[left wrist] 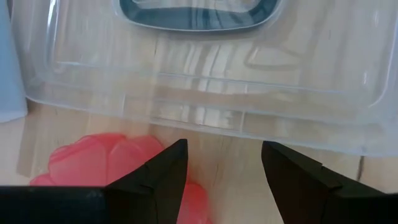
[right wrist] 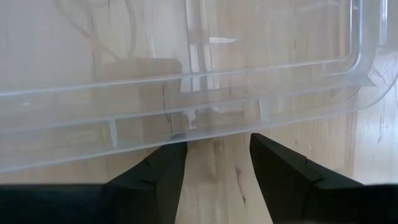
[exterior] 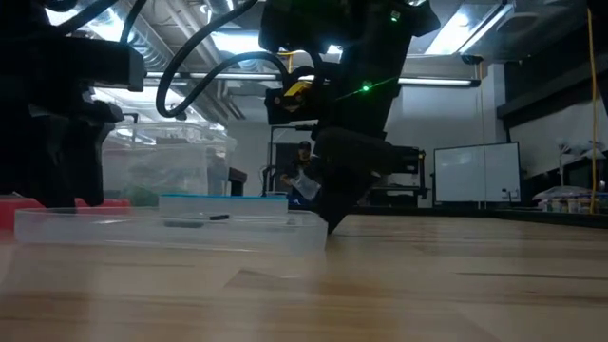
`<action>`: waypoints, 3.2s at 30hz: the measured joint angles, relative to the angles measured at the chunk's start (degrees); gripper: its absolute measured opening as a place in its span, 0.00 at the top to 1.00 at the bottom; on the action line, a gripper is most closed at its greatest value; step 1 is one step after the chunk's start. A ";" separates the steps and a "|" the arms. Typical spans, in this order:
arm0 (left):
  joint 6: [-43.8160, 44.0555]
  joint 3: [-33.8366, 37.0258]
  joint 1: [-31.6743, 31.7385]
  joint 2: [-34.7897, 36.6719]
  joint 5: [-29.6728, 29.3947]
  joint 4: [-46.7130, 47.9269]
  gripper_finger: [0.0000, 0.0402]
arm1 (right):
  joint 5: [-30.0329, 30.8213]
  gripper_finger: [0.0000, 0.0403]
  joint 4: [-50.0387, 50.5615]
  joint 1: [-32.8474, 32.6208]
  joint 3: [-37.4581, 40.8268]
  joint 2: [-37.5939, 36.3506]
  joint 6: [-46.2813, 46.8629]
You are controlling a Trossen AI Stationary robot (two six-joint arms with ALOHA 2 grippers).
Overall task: Roll bandage
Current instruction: Close the transparent container
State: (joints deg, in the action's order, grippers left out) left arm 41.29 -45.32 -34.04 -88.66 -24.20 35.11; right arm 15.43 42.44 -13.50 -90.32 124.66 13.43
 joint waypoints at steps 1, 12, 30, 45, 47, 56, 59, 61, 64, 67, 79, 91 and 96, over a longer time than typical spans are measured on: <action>-0.41 0.00 0.00 0.00 -0.01 -0.02 0.51 | -0.01 0.53 -0.02 0.00 0.00 0.00 0.00; 3.15 0.00 0.63 0.00 0.59 0.27 0.51 | -0.01 0.53 0.01 0.00 -0.02 0.02 0.00; 0.43 -0.13 -0.62 -0.20 7.71 0.06 0.51 | -1.11 0.53 -1.39 -0.01 -0.09 0.09 0.00; -0.08 -0.26 0.35 -3.98 7.73 -1.38 0.51 | -3.03 0.55 -4.99 0.00 0.06 0.11 1.32; -1.25 -0.24 0.35 -4.02 7.85 -1.39 0.51 | -3.03 0.57 -5.62 0.00 0.07 0.12 1.64; -2.74 -0.15 0.35 -4.07 9.46 -0.94 0.51 | -3.76 0.75 -5.70 -0.88 -1.82 -0.37 1.67; -2.68 -0.13 0.35 -4.07 9.90 -0.79 0.51 | -3.36 0.79 -5.81 -1.13 -2.43 -0.87 1.57; -2.68 -0.13 0.35 -4.07 10.05 -0.74 0.51 | -3.35 0.82 -5.33 -1.18 -2.93 -0.86 1.57; -2.68 -0.13 0.35 -4.09 10.09 -0.72 0.51 | -4.07 0.85 -5.17 -1.17 -3.50 -0.85 1.59; -3.00 -0.11 0.35 -4.09 10.12 -0.70 0.51 | -4.47 0.87 -4.65 -1.16 -4.36 -0.85 1.59; -4.09 -0.09 0.32 -4.15 10.63 -0.66 0.51 | -5.79 0.90 0.57 -2.29 -10.49 -0.87 1.46; -3.92 -0.04 0.28 -4.15 11.73 -0.69 0.51 | 0.75 0.90 -4.04 -2.28 -17.72 -1.52 1.15; -4.17 -0.04 0.30 -4.15 11.67 -0.75 0.51 | 0.73 0.90 -7.03 -2.32 -18.12 -1.36 0.23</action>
State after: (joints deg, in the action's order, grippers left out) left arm 37.11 -45.36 -33.74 -92.82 -12.53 34.37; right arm 16.16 35.42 -15.81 -108.45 123.31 13.66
